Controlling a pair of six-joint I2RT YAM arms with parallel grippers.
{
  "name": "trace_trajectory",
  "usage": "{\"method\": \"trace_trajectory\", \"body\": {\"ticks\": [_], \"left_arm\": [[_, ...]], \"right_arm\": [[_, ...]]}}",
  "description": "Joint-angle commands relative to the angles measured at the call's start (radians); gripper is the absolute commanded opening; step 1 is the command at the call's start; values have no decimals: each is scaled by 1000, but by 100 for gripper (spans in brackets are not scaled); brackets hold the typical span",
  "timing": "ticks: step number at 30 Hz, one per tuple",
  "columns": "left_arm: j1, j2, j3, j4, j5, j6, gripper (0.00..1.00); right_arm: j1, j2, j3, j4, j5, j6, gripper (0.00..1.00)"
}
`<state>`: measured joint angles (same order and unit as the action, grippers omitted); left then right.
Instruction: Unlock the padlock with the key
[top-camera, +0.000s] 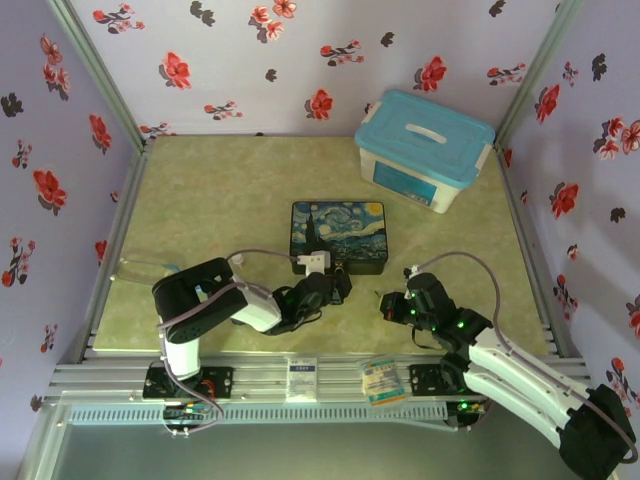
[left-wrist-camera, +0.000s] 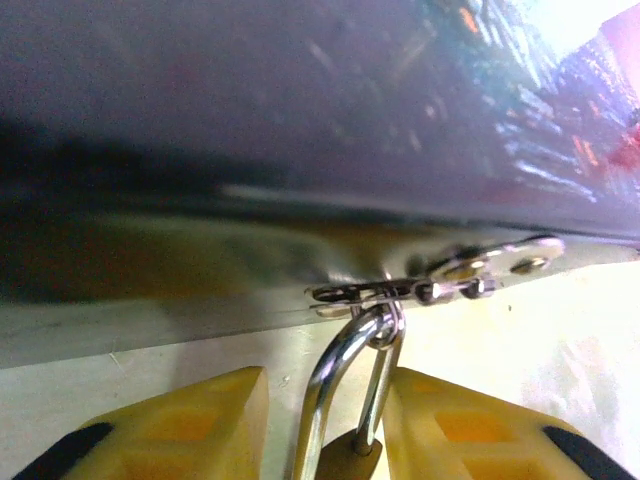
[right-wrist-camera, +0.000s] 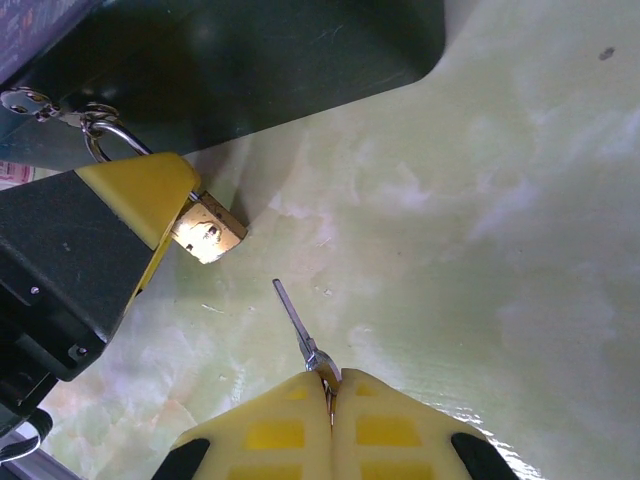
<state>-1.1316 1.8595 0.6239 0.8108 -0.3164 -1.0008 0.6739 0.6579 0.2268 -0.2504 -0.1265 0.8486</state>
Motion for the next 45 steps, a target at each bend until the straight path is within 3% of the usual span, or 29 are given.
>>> {"method": "trace_trajectory", "body": {"ticks": [1,16,22,30,38,45], "left_arm": [[-22,8,-17,-47,-35,-32,34],[-23,9,-25,-19,-21,-28,34],[-25,-32,-80,30,-26,-49,48],[-29,-9,-91,48,54,-65,45],[-40,-78,-16,-221,67,-18,43],[-42,-72,-9,-246,88,-31,41]], "right_arm": [[-7,8,-21,49,-11,27,0],[-7,112,-30,163,-59,31,0],[-6,118,-30,169,-65,34,0],[-6,121,-33,169,-58,32,0],[-5,128,-30,164,-61,32,0],[-5,132,-34,171,-55,35,0]]}}
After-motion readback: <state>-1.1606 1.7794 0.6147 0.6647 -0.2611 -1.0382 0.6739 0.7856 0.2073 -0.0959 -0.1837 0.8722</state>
